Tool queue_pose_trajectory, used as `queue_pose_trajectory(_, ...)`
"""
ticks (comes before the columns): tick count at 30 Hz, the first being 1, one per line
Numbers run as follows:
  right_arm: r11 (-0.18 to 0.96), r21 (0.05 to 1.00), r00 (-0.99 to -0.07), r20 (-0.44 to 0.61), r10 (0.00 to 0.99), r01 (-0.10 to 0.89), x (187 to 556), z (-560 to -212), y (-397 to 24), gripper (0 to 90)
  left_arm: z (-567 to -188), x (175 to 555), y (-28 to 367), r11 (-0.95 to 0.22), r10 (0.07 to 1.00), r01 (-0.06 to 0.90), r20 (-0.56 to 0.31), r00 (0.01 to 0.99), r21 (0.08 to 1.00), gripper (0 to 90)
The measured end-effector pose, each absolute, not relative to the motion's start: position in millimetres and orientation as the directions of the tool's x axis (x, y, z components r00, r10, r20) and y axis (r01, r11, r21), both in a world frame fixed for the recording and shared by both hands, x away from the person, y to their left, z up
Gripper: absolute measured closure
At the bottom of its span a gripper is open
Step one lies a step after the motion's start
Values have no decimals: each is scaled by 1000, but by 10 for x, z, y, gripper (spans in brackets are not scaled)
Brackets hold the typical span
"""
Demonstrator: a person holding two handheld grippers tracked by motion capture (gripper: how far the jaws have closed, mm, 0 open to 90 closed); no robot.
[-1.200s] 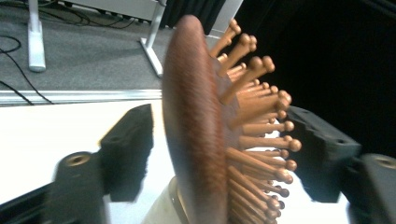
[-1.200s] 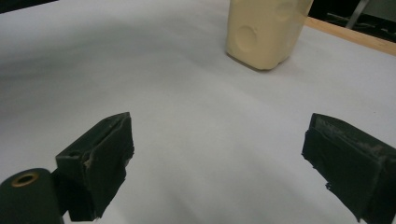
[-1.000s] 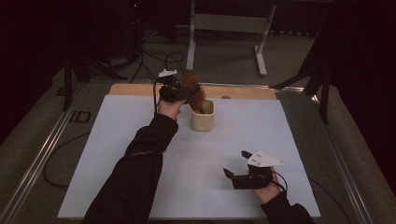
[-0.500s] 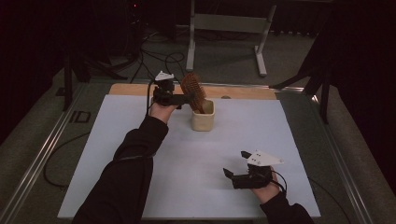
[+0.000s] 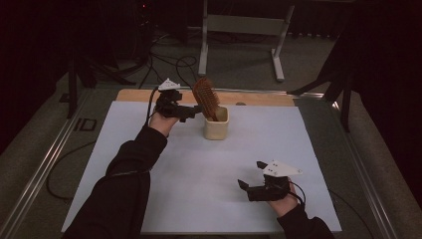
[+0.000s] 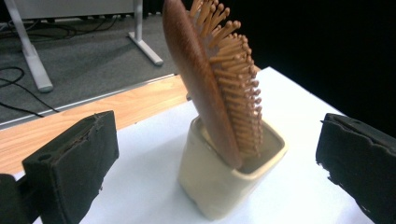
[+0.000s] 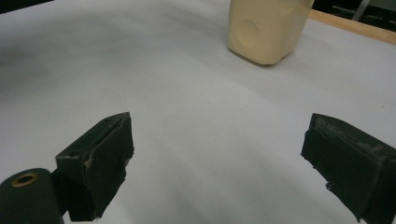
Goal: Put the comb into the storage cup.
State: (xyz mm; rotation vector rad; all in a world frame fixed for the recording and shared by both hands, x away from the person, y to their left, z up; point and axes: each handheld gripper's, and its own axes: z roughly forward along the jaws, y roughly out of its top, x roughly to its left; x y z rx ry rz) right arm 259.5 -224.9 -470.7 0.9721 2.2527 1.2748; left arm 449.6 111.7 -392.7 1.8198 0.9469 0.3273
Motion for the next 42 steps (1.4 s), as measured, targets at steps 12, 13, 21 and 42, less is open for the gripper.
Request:
queue_pose_trajectory(12, 352, 854, -690, 12, 724, 384, 2598, -4708, -2247, 81, -3890, 4301, 1383, -224, 703, 429, -160, 693, 875, 0)
queue_pose_trajectory(13, 352, 854, -690, 12, 724, 384, 2598, -4708, -2247, 81, -3890, 4301, 1383, -224, 703, 429, -160, 693, 875, 0)
queue_pose_trajectory(21, 355, 852, -690, 11, 723, 385, 2594, -4704, -2239, 81, -3905, 4154, 1551, -233, 688, 422, -158, 708, 876, 0)
queue_pose_trajectory(42, 358, 852, -693, 7, 721, 382, 2603, -4709, -2224, 82, -4177, 3656, 1885, -297, 645, 362, -94, 758, 884, 0)
